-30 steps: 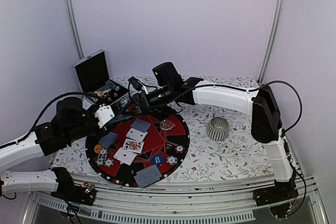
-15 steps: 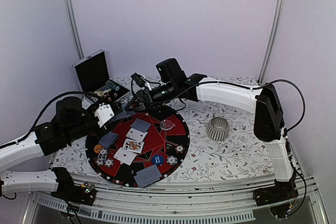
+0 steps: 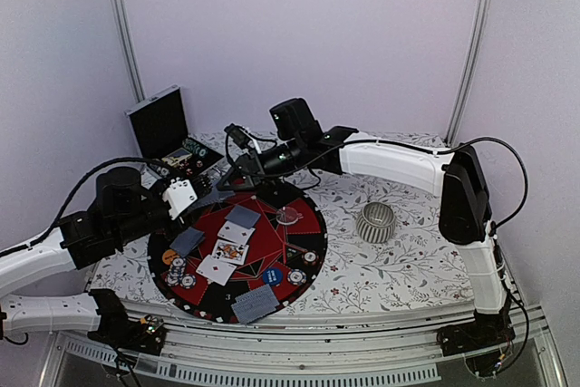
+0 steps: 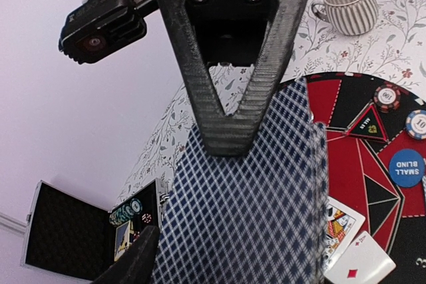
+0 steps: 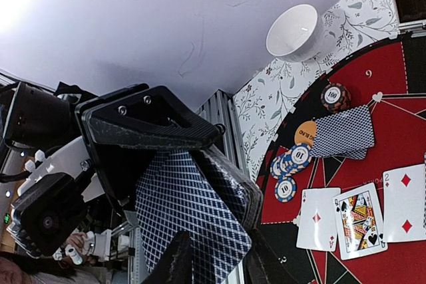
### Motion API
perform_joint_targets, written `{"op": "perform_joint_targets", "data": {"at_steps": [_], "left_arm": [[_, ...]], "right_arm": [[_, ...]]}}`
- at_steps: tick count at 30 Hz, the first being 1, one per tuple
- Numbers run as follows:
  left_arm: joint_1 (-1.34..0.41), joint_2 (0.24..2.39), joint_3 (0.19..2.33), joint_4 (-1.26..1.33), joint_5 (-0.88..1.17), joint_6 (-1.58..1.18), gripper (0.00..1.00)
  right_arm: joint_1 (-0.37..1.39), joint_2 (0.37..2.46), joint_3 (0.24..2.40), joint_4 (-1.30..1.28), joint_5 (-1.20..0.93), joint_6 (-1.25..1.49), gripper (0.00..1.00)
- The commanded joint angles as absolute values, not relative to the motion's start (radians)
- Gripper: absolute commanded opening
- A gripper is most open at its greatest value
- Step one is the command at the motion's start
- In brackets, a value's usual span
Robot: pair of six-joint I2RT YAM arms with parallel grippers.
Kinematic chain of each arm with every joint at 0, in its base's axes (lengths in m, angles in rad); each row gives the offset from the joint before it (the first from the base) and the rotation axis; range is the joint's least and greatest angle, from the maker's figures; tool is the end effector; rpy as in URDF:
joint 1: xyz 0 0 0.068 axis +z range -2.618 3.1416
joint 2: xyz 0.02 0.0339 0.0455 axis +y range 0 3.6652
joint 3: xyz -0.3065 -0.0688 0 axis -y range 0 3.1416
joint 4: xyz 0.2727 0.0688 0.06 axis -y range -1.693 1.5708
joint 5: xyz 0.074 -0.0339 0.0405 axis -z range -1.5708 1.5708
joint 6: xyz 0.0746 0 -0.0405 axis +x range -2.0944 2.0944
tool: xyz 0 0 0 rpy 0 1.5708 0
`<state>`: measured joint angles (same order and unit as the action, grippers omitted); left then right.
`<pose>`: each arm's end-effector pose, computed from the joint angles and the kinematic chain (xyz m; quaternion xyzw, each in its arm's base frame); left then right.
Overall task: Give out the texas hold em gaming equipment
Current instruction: Pick up the poker card from the face-down deck piles, then place the poker card in the community card area.
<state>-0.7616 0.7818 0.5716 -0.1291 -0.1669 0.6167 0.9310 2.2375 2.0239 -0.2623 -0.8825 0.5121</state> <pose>0.1684 -0.1434 0.2821 0.4801 0.6585 0.0262 0.5790 0.3100 0.5130 0.2996 -0.3780 0.7090 0.5847 0.1125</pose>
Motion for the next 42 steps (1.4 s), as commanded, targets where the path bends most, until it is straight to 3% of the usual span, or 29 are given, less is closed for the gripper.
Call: {"op": "perform_joint_targets", "data": {"at_steps": [1, 8, 36, 42], "left_arm": [[-0.753, 0.775, 0.592, -0.091, -0.170, 0.611, 0.51], [-0.752, 0.774, 0.591, -0.090, -0.170, 0.611, 0.51], [-0.753, 0.776, 0.591, -0.091, -0.178, 0.607, 0.52], [-0.752, 0.775, 0.591, -0.091, -0.187, 0.607, 0.52]], "right_arm": [[0.935, 2.174, 2.043, -0.242, -0.899, 0.519, 0.25], [0.923, 2.162, 2.032, -0.247, -0.881, 0.514, 0.03], [0.853, 2.033, 1.985, -0.296, -0.772, 0.440, 0.01], [0.780, 1.912, 1.813, -0.055, -0.702, 0.512, 0.02]]}}
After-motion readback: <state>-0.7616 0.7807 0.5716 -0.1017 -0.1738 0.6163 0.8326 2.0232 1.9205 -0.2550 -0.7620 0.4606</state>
